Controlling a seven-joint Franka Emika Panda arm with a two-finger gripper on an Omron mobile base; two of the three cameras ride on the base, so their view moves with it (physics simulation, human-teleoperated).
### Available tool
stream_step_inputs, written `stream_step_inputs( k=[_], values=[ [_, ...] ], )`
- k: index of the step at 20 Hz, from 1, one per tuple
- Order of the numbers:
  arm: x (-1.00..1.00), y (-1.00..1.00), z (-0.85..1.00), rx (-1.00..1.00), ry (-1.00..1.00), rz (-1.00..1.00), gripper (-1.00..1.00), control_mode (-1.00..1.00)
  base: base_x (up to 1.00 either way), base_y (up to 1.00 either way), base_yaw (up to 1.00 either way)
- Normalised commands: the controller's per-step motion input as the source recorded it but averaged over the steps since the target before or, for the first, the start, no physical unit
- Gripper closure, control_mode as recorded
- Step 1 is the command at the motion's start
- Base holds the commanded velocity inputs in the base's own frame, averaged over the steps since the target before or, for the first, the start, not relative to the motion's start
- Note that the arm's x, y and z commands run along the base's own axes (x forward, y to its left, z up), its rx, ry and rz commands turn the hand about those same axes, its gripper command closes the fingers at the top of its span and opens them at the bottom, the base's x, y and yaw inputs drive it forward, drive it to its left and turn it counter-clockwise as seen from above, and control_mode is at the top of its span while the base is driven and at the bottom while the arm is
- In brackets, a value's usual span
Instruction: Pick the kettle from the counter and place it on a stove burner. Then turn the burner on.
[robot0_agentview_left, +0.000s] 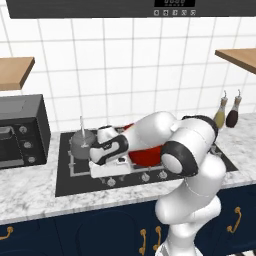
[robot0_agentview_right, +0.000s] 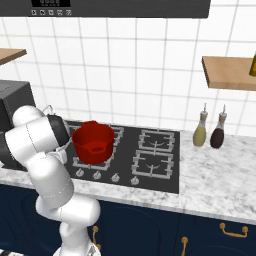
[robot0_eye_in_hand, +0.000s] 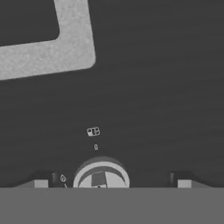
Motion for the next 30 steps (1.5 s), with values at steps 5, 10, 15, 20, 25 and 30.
stream_step_inputs(
  k=[5, 10, 15, 20, 25, 30],
  values=[
    [0.21, 0.11, -0.32, -0.06, 0.1, 0.0, -1.0, -1.0, 0.0, 0.0, 0.0],
    [-0.07, 0.0, -0.39, -0.04, 0.12, -0.04, -1.0, -1.0, 0.0, 0.0, 0.0],
    [-0.53, -0.13, -0.45, -0.01, 0.11, -0.05, -1.0, -1.0, 0.0, 0.0, 0.0],
    [-0.28, -0.02, -0.48, -0.03, 0.09, -0.06, -1.0, -1.0, 0.0, 0.0, 0.0],
    [-0.19, 0.0, -0.45, -0.04, 0.09, -0.06, 1.0, -1.0, 0.0, 0.0, 0.0],
    [0.0, 0.0, -0.04, -0.01, 0.0, 0.0, 1.0, -1.0, 0.0, 0.0, 0.0]
  ],
)
